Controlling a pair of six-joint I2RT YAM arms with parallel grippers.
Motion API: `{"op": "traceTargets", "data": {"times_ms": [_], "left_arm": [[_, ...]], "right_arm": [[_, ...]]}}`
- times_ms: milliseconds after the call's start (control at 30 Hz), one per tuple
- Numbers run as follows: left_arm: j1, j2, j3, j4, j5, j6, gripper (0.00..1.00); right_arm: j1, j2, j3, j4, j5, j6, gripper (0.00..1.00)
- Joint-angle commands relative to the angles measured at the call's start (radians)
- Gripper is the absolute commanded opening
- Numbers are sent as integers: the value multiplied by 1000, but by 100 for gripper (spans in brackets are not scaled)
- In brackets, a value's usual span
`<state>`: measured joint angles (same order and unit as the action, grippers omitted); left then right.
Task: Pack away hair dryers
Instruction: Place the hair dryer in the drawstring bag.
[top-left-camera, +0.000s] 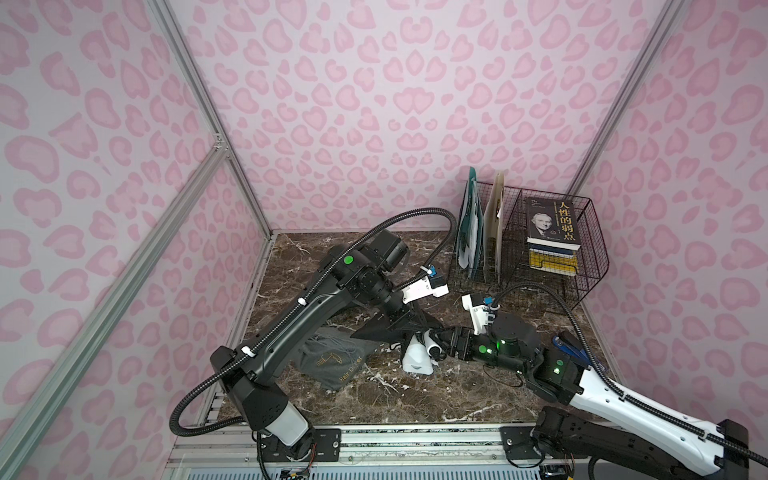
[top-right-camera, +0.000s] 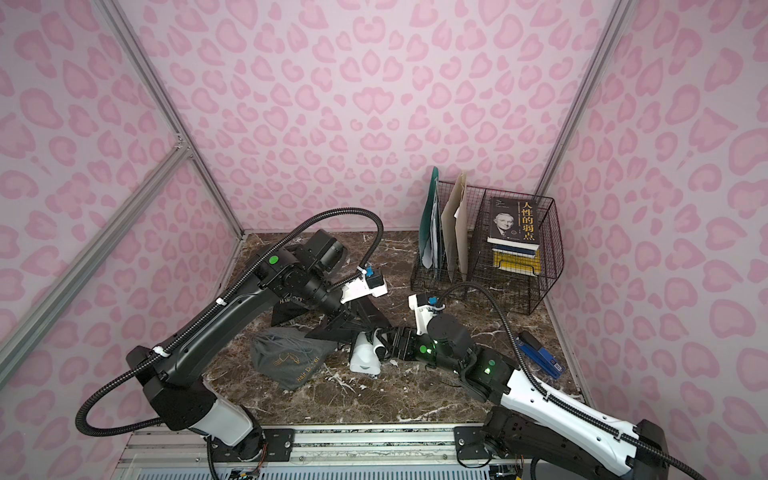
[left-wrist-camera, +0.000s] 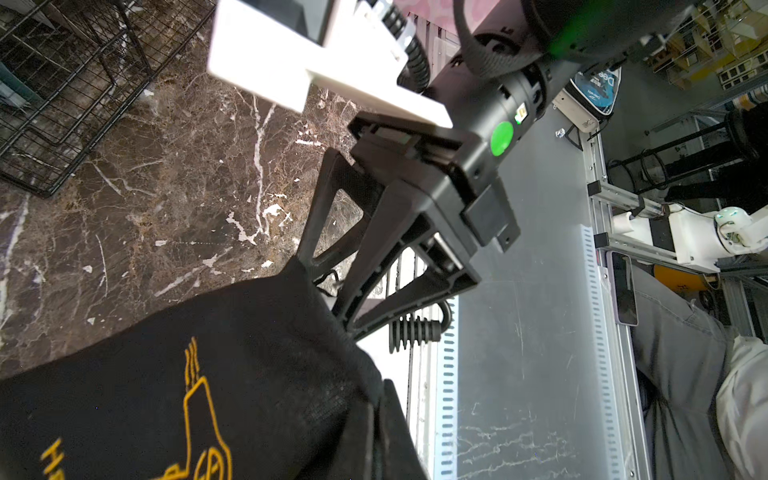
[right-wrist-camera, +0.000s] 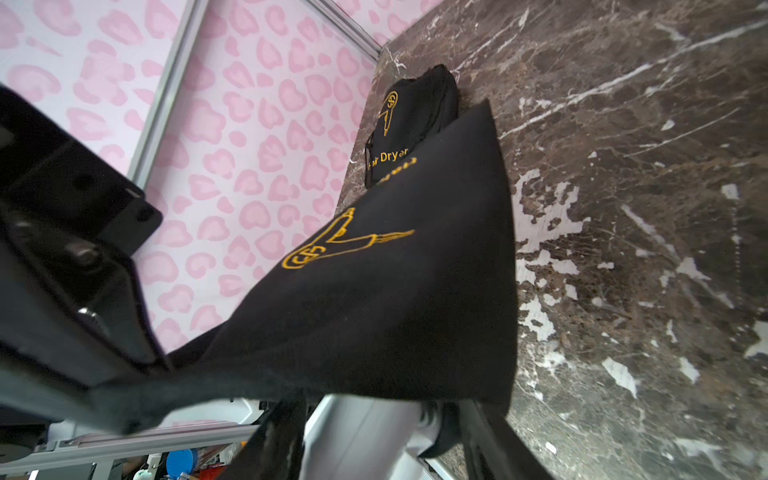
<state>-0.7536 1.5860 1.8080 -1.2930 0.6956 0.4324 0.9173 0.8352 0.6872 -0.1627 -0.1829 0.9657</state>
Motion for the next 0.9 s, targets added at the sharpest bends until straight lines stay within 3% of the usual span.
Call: {"op": "traceTargets", "data": {"times_ms": [0,433,600,867], "left_arm": [[0,-12,28,-8,33,-37,2],[27,31,118,5,-105,-123,2],[73,54,137,3,-78,-132,2],[99,66,196,-28,-46,-120,2]], "right_arm": [[1,-31,12,-12,37,-36,61],[0,-93,34,-48,56,-69,62],[1,-123,20,-78,111,-72,62],[1,-137,-58,-53,149,-46,49]]}}
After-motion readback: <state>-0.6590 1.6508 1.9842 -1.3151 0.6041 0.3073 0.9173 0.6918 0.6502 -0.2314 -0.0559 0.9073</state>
